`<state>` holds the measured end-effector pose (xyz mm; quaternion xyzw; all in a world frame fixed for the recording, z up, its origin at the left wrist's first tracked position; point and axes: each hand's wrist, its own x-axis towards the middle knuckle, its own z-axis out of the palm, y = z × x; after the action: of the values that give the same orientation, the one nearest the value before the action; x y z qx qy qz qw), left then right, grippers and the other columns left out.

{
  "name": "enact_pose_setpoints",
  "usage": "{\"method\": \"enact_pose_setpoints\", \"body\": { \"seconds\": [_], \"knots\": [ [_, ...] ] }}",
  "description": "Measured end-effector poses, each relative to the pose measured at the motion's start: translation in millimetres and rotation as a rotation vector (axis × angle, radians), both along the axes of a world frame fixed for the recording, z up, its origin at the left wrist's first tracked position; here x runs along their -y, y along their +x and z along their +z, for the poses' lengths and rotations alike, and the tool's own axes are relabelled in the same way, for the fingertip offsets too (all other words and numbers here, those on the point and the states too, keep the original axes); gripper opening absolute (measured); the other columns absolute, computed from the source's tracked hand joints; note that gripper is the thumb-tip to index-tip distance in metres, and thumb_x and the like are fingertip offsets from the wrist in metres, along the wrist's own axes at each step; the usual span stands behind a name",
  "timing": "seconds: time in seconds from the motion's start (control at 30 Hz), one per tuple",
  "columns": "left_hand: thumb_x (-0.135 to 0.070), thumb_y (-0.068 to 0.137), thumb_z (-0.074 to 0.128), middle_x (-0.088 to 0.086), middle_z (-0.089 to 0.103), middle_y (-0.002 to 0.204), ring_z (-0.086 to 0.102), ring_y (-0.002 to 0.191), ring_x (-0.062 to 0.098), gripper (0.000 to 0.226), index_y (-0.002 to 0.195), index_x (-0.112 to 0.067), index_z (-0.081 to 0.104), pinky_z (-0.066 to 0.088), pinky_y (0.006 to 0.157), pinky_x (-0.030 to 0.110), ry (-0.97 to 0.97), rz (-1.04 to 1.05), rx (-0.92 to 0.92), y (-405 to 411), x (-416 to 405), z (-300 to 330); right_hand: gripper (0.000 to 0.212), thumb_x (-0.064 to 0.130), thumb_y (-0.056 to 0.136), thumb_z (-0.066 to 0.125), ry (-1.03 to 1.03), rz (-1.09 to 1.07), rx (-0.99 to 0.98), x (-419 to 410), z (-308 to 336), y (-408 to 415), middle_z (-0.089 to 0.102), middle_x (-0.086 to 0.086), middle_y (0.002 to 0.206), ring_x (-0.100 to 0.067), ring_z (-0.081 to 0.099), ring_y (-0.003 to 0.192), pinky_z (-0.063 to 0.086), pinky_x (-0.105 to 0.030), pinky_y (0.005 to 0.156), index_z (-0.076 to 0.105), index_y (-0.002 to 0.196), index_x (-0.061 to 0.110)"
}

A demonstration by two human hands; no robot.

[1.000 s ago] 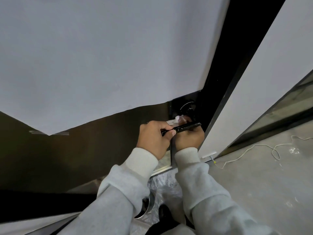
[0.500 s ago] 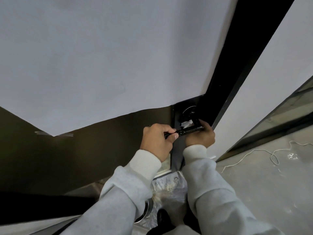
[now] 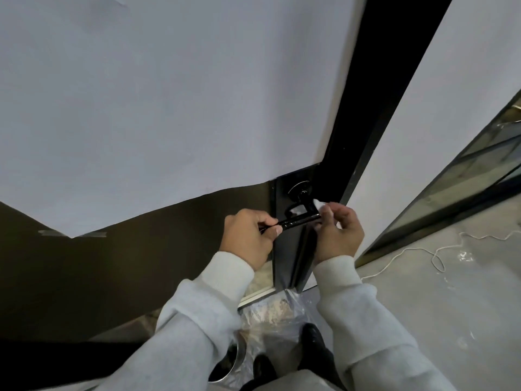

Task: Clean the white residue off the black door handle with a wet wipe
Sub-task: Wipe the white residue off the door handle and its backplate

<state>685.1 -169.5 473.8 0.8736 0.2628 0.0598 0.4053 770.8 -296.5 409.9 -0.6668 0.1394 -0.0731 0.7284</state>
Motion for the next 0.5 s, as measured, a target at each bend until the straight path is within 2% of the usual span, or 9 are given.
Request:
{"method": "enact_pose_setpoints", "body": {
  "seconds": [0.03, 0.13, 0.17, 0.33, 0.43, 0.5],
  "knots": [
    [-0.03, 0.088, 0.075, -0.002, 0.072, 0.106, 0.041, 0.108, 0.014, 0.012, 0.099, -0.028, 0.079, 0.032, 0.089, 0.018, 0.0, -0.002, 0.0, 0, 0, 1, 0.013, 0.006, 0.085, 0.068, -0.116, -0.029, 0.091, 6, 3, 1, 0.069, 0.003, 0.079, -0.014, 0.064, 0.073, 0.056, -0.036, 0.075, 0.072, 0.083, 0.019],
    [-0.029, 0.089, 0.074, -0.003, 0.071, 0.104, 0.038, 0.105, 0.013, 0.011, 0.099, -0.027, 0.079, 0.031, 0.086, 0.019, 0.008, -0.006, -0.009, 3, -1, 2, 0.011, 0.002, 0.083, 0.071, -0.474, 0.051, 0.503, 4, 22, 11, 0.069, -0.006, 0.093, -0.012, 0.063, 0.081, 0.048, -0.012, 0.077, 0.077, 0.09, 0.008],
    [-0.029, 0.089, 0.074, -0.003, 0.071, 0.103, 0.037, 0.103, 0.012, 0.011, 0.099, -0.027, 0.079, 0.031, 0.085, 0.019, 0.011, -0.006, -0.014, 4, 0, 2, 0.012, -0.001, 0.082, 0.071, -0.543, 0.098, 0.573, -4, 27, 16, 0.07, -0.008, 0.095, -0.014, 0.064, 0.082, 0.049, -0.011, 0.076, 0.078, 0.09, 0.005],
    [-0.028, 0.089, 0.075, -0.004, 0.072, 0.1, 0.041, 0.105, 0.014, 0.009, 0.096, -0.025, 0.079, 0.031, 0.085, 0.017, 0.025, 0.024, -0.003, 3, 1, 1, 0.024, -0.015, 0.071, 0.064, -0.817, 0.278, 0.78, -27, 23, 25, 0.073, -0.011, 0.09, -0.032, 0.065, 0.09, 0.05, -0.024, 0.08, 0.079, 0.083, 0.0],
    [-0.029, 0.087, 0.076, -0.006, 0.073, 0.096, 0.047, 0.105, 0.016, 0.007, 0.092, -0.025, 0.079, 0.036, 0.086, 0.021, 0.041, 0.03, -0.015, 4, 1, -2, 0.023, -0.014, 0.059, 0.063, -0.948, 0.463, 0.843, -26, 30, 32, 0.074, -0.008, 0.077, -0.034, 0.063, 0.083, 0.052, -0.035, 0.07, 0.077, 0.07, 0.002],
    [-0.03, 0.086, 0.076, -0.008, 0.075, 0.09, 0.057, 0.105, 0.022, 0.005, 0.088, -0.027, 0.08, 0.046, 0.09, 0.028, 0.061, 0.021, -0.006, 4, -2, -5, 0.016, -0.011, 0.049, 0.065, -1.121, 0.619, 0.774, -33, 44, 29, 0.068, -0.009, 0.064, -0.035, 0.06, 0.075, 0.047, -0.034, 0.063, 0.069, 0.057, 0.002]
  ]
}}
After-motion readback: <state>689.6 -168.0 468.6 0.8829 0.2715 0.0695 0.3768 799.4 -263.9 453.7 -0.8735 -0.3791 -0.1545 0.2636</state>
